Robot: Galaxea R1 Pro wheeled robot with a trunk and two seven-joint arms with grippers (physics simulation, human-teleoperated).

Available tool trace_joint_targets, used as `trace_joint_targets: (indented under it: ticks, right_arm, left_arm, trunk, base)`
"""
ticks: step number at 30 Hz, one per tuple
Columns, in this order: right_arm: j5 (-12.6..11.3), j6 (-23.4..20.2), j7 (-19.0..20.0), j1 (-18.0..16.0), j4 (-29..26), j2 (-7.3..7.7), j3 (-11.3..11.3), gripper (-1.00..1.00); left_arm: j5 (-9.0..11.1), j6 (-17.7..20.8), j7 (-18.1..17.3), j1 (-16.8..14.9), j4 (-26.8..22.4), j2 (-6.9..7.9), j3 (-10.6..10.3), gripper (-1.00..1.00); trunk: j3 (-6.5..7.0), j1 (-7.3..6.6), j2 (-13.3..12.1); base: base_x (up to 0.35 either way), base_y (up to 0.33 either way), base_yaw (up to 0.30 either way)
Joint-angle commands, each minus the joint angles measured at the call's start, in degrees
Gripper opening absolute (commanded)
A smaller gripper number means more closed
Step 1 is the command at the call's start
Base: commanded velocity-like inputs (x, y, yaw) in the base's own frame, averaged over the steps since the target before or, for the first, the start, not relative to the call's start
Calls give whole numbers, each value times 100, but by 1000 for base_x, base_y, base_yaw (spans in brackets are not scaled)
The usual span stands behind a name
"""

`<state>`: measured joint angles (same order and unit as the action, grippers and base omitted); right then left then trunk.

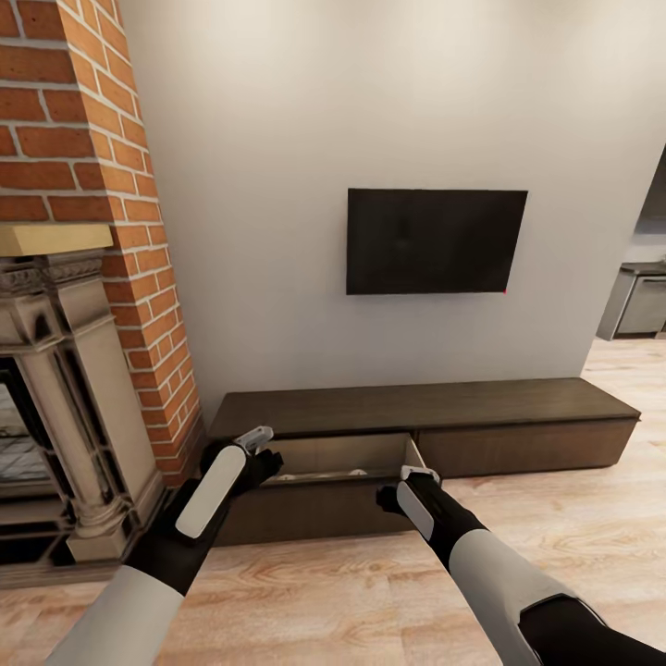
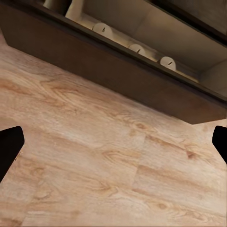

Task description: Place each of the two pumpkins and all three candles from the living room inside a cabinet in the living room (use any cabinet), then make sure every cabinet is closed, and position the cauldron so it is next to a table in the living room.

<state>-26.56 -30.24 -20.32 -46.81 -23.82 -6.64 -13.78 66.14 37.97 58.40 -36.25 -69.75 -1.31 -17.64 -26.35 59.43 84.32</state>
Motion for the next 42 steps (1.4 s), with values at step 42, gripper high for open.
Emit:
trace_joint_targets:
  ticks: [42]
  right_arm:
    - [-67,494,-69,23,256,-38,-511,100]
  left_arm:
    - [-1614,-1613,-1309,-5,1778,-129,-759,100]
  trunk:
    - [-653,791,1448]
  base:
    - [0,0,0]
